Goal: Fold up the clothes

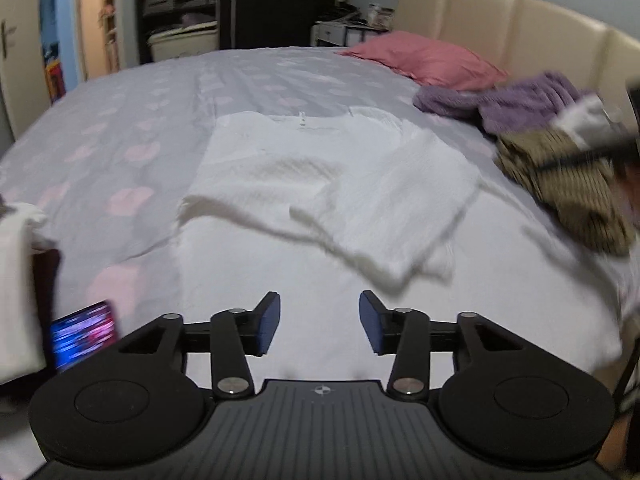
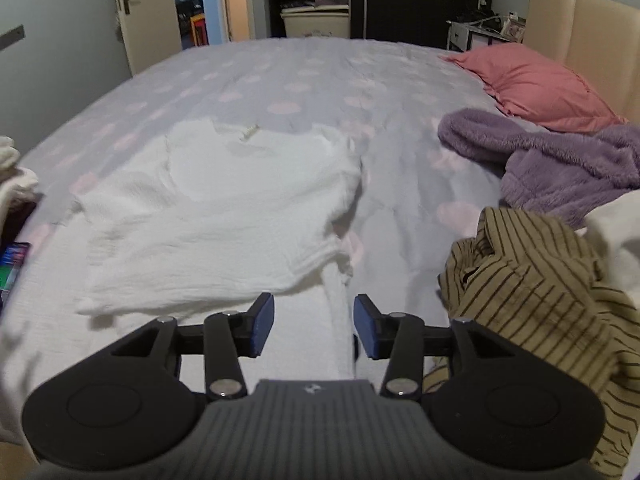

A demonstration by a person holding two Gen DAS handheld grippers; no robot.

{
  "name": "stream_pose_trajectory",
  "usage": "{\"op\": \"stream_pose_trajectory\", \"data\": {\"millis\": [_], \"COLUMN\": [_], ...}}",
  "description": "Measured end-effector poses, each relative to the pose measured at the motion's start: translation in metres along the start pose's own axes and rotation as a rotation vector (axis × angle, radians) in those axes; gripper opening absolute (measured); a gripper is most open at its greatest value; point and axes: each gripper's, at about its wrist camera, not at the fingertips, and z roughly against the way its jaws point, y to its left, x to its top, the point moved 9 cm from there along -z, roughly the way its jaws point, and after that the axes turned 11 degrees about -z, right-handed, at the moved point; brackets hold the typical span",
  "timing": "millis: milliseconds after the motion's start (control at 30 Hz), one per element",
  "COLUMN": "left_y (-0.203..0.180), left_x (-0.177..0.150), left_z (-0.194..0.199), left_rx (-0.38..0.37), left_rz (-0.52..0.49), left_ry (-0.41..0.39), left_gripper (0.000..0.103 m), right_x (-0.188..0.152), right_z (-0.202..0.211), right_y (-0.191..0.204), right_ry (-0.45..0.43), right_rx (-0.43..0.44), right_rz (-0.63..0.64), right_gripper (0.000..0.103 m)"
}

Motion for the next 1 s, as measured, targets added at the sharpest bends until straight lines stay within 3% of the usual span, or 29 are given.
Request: {"op": "stream_pose_trajectory", "data": {"millis": [100, 300, 467, 600, 867, 1000], "left_y": [-0.014, -0.043, -0.062, -0.064, -0.043, -0.033], "left_x": [-0.021, -0.068, -0.114, -0.144, -0.169, -0.171], "left_z": [0.026, 0.057, 0.07, 0.065, 0.049, 0.039], "left_rx": [-0.01, -0.05, -0.094, -0.106, -0.087, -0.133], "left_rz": [-0.07, -0.123, -0.122, -0.1, 0.003, 0.128], "left_ry": [0.029, 0.08, 0.121, 0.173, 0.235, 0.236], "left_gripper": [0.045, 0.048, 0.049, 0.049, 0.049, 0.049], "right_x": [-0.012, -0.075, -0.164, -0.22, -0.221, -0.212], "right_z": [0.021, 0.054, 0.066, 0.051, 0.044, 0.04], "right_y": [0.019, 0.089, 0.151, 0.179, 0.181, 0.166], "right_ry": [0.035, 0.123, 0.131, 0.192, 0.16, 0.152], "right_rx": [0.04, 0.135, 0.203, 0.22, 0.224, 0.2], "right_rz": [0.013, 0.207, 0.454, 0.501, 0.409, 0.345], "right_gripper": [0.05, 0.05, 0.05, 0.048, 0.05, 0.05]}}
